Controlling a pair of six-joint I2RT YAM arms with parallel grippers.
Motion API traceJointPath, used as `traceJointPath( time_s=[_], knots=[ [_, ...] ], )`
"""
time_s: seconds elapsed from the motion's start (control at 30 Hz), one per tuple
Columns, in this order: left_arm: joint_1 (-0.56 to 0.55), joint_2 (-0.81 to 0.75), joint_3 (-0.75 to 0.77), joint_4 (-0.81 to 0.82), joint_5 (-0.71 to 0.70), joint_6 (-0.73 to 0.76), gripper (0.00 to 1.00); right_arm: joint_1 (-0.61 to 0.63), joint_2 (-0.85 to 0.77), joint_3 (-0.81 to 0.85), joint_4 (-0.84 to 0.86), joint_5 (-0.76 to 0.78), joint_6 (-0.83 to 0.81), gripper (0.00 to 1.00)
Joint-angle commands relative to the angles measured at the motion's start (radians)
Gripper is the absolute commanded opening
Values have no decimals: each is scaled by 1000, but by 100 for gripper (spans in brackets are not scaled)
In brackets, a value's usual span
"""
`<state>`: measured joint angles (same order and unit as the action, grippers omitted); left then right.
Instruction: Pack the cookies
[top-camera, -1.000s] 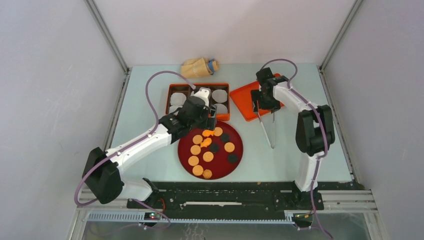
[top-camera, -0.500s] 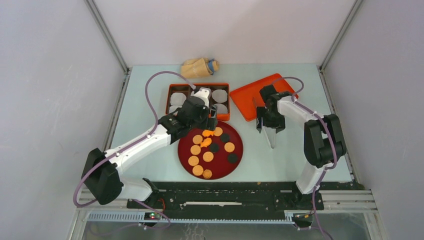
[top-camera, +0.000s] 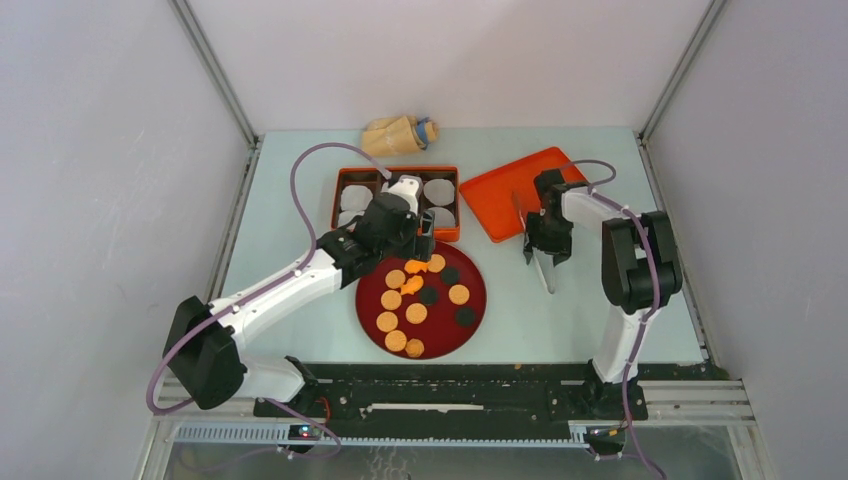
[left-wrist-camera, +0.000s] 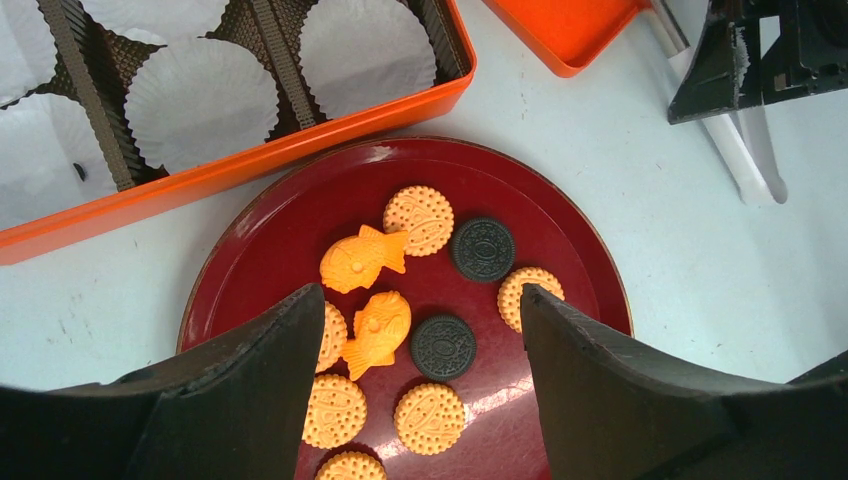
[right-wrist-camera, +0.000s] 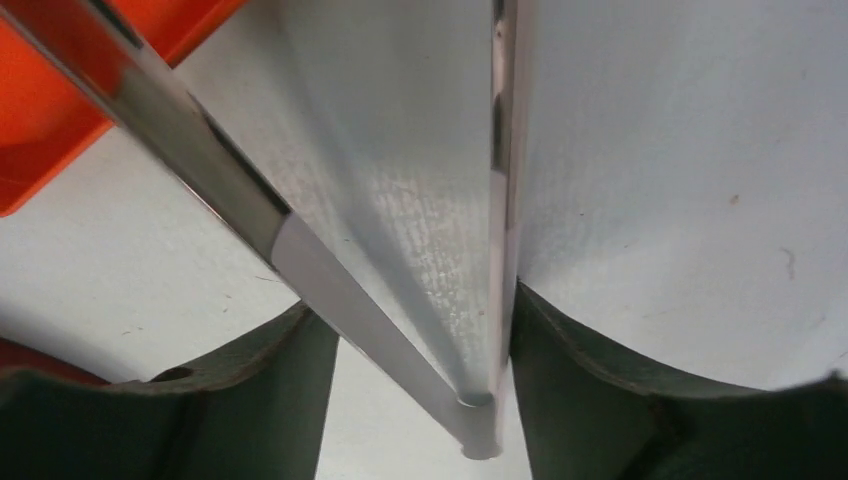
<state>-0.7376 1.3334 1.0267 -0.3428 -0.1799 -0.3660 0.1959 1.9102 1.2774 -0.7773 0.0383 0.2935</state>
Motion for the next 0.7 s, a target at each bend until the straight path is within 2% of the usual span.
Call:
traceJointPath(
  time_s=[0.0, 0.2, 0.33, 0.5, 0.67],
  knots=[
    [-6, -3, 66, 13, -12, -6, 77, 24, 33, 17, 14, -13, -8, 62],
    [-6, 18, 109, 12, -13, 5, 77, 74, -20, -12, 8, 35, 7, 44],
    [-6, 89, 219, 20, -8, 41, 77, 96, -86, -12, 4, 66, -3, 39],
    [-1, 224, 405, 31, -41, 99, 77, 133, -230, -11, -10, 56, -32, 38],
    [20, 350, 543, 64, 25, 106, 77, 149, -370, 5, -57, 3, -58, 38]
  ],
)
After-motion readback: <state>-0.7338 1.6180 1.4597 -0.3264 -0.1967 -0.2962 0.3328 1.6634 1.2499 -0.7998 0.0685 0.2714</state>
